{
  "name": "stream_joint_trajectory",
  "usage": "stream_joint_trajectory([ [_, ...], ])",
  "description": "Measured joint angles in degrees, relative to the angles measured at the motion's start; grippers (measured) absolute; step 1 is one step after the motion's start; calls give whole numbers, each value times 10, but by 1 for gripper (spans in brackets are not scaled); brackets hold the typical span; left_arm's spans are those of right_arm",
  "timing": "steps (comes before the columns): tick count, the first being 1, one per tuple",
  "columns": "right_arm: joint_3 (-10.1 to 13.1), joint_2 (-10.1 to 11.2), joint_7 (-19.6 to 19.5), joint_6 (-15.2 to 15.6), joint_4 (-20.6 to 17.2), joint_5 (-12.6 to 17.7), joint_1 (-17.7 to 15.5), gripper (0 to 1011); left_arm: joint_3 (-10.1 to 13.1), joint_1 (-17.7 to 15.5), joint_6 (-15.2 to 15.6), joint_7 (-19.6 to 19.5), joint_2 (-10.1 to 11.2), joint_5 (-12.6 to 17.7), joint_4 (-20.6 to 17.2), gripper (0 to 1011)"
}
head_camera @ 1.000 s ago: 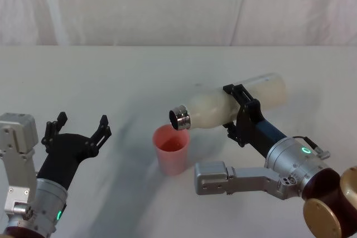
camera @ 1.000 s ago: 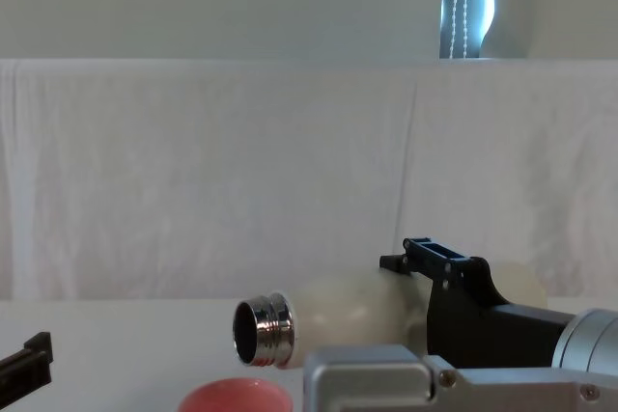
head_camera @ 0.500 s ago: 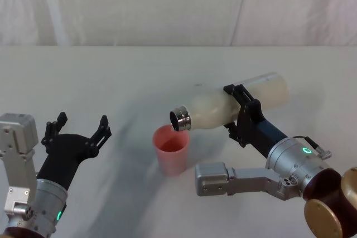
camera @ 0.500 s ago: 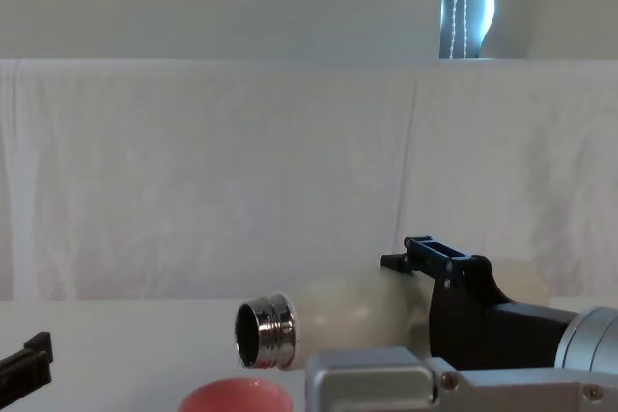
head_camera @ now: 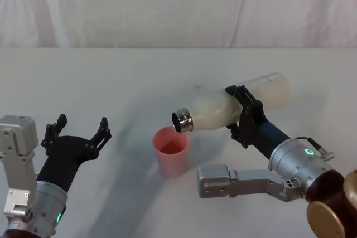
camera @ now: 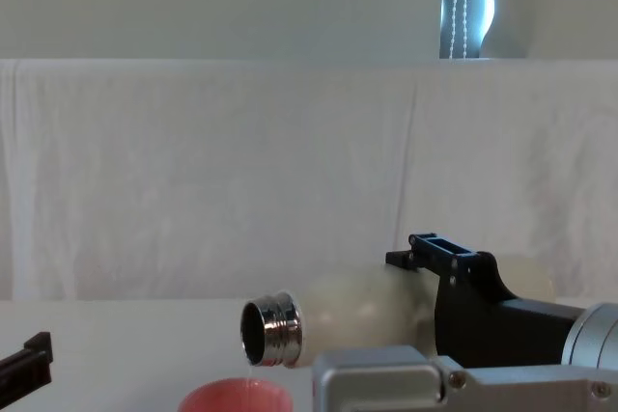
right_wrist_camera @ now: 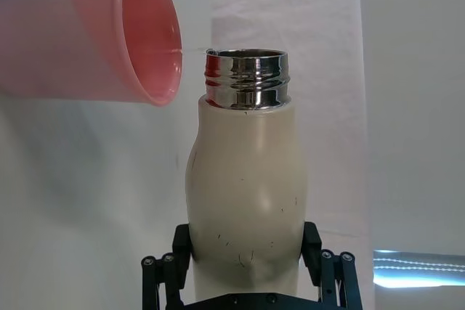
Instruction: Grasp the thermos with one hand and pour water into the cup lid.
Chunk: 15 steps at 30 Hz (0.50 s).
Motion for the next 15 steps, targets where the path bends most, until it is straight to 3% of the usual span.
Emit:
stream_joint_trajectory([
  [15, 2, 4, 2, 1, -3, -4, 4, 946, 0, 0, 0, 0, 0, 0, 0, 1001],
])
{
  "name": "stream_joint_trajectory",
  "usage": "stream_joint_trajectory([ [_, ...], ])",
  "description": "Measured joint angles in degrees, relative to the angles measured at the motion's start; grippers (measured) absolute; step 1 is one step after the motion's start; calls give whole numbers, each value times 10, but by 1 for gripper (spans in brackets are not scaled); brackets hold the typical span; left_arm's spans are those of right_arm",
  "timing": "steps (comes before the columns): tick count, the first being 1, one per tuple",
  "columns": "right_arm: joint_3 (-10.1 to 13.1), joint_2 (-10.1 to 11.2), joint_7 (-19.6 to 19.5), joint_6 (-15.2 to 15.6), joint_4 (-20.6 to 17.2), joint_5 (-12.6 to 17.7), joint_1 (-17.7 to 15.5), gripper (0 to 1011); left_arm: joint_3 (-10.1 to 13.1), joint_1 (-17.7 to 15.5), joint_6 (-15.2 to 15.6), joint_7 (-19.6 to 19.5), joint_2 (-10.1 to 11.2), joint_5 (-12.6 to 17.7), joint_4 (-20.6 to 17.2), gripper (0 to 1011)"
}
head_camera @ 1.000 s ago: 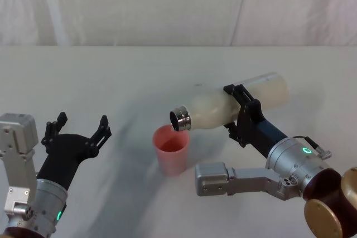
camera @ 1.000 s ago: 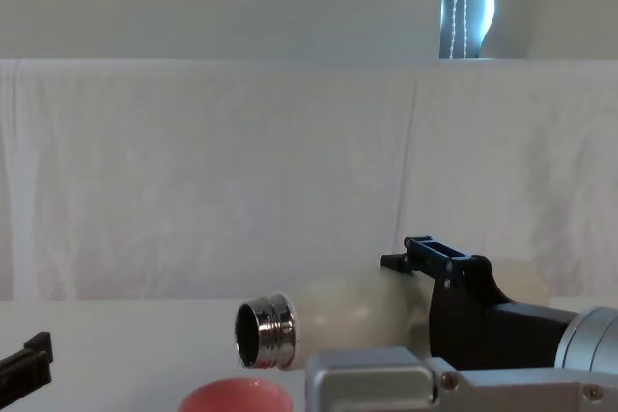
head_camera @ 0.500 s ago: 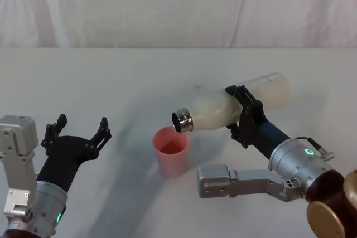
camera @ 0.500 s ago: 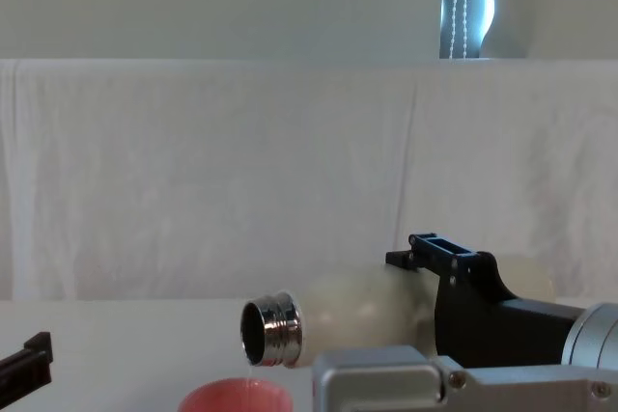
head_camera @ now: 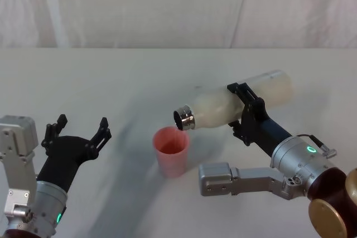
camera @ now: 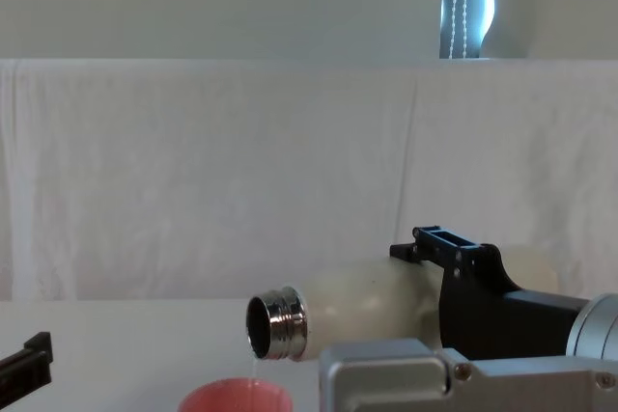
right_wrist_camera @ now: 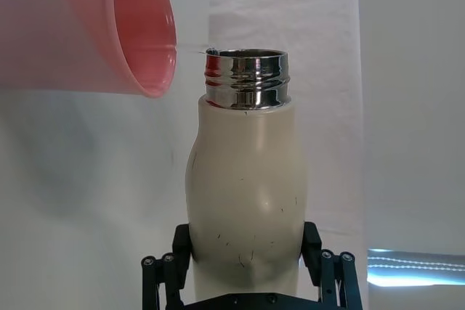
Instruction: Grasp the thermos with one hand and pour water into the cup lid.
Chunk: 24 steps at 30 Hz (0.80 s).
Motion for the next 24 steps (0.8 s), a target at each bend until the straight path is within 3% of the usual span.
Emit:
stream_joint_trajectory([
  [24, -4, 4, 4, 0, -3, -8, 7, 946, 0, 0, 0, 0, 0, 0, 0, 1001],
])
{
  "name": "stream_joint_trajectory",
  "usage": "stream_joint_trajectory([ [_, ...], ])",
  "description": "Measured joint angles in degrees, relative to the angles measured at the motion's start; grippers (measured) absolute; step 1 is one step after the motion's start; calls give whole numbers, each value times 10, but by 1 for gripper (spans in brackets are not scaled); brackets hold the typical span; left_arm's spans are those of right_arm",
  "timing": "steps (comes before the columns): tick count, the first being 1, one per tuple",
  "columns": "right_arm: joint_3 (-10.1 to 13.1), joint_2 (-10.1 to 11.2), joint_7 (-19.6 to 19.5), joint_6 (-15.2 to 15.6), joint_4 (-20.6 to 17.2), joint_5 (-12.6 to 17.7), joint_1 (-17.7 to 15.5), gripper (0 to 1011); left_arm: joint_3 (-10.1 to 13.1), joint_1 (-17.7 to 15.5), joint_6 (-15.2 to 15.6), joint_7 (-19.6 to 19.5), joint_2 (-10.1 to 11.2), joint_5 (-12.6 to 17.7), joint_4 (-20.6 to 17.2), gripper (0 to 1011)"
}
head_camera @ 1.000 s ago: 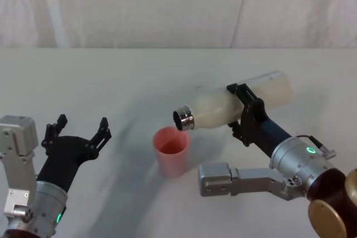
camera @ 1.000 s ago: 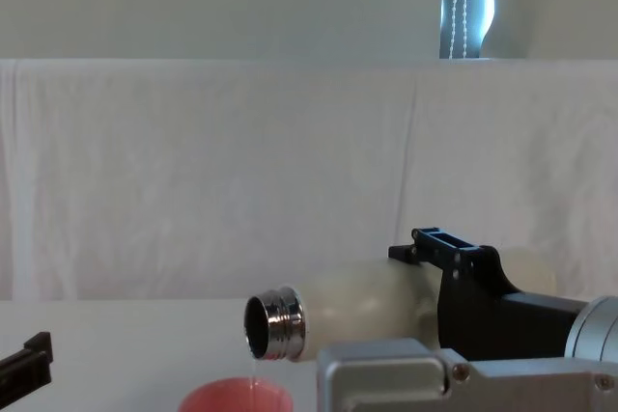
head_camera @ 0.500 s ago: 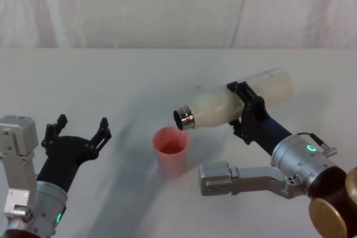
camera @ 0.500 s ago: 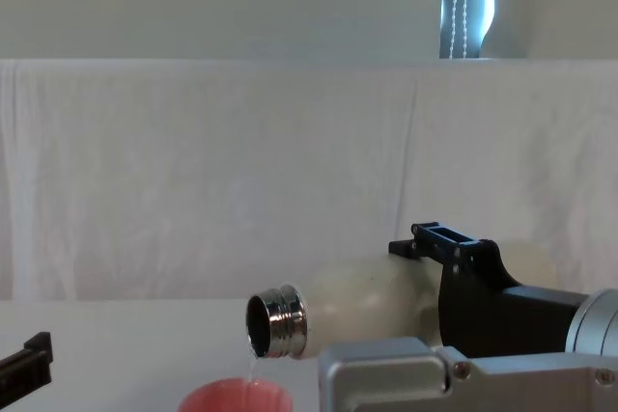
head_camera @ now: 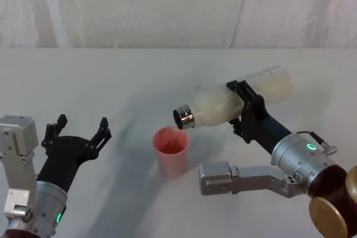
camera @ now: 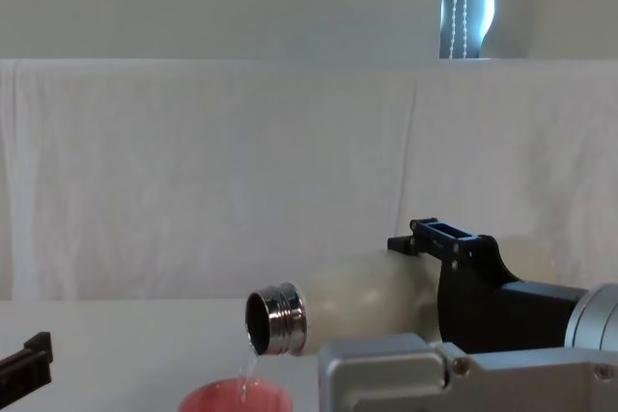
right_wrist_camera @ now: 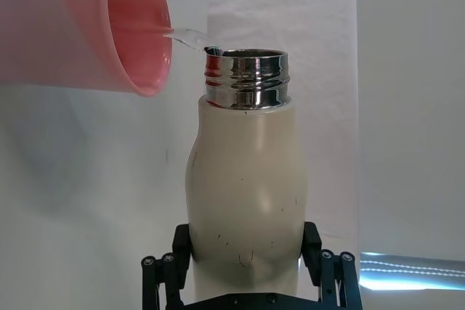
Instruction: Grasp the thermos with one hand and pour water into the cup lid.
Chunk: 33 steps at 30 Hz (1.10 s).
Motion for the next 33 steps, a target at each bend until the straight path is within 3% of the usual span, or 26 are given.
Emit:
stream_joint_trajectory([
  [33, -5, 0, 1, 2, 4, -7, 2, 946, 0, 0, 0, 0, 0, 0, 0, 1001],
])
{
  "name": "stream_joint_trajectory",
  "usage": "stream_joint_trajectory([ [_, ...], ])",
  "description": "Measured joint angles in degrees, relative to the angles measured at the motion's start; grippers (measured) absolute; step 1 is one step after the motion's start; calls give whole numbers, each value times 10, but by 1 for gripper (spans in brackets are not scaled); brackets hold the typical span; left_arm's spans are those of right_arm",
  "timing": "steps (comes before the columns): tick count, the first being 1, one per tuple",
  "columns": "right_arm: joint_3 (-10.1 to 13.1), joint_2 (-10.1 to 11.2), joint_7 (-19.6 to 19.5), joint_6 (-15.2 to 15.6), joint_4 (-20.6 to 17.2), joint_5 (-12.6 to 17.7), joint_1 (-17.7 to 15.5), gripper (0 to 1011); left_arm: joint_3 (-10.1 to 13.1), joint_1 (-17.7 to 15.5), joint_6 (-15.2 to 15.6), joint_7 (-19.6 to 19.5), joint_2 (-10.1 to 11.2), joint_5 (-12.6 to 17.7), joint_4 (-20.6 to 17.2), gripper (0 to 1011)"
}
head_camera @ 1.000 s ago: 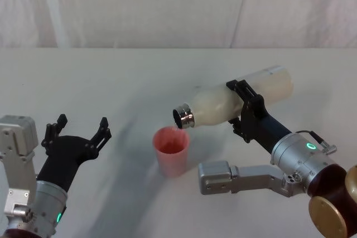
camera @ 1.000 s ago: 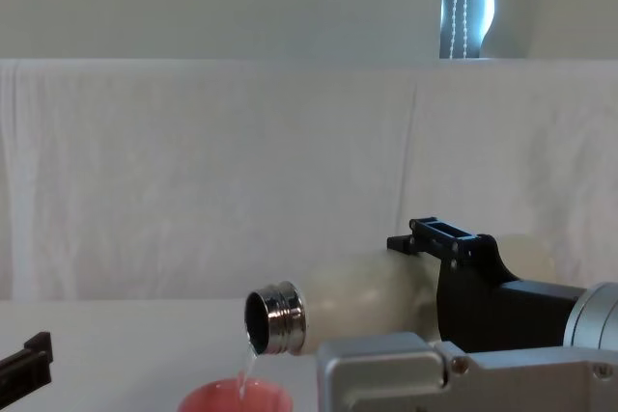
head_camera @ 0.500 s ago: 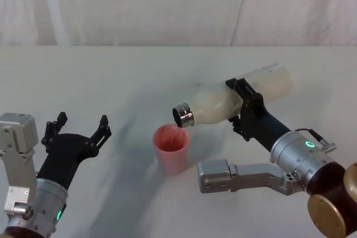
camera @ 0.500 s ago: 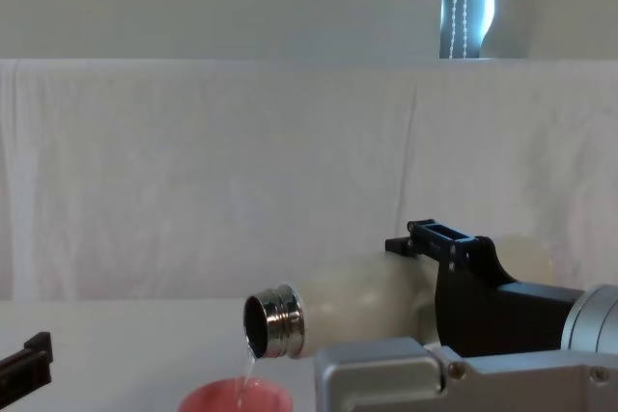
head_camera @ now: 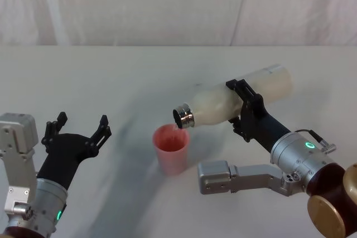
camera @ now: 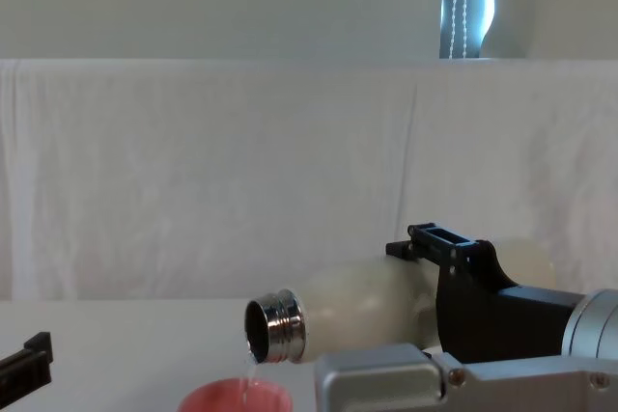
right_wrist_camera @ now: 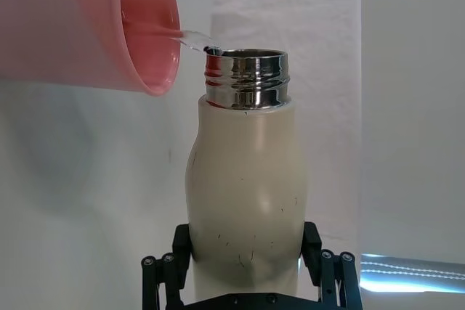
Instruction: Grasp the thermos with one hand and pour water into the cup lid.
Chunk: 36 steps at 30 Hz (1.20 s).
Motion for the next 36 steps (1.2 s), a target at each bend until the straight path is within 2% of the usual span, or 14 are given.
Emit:
stream_joint_trajectory([
  [36, -3, -1, -2, 2, -2, -7, 0, 946, 0, 0, 0, 0, 0, 0, 0, 1001],
])
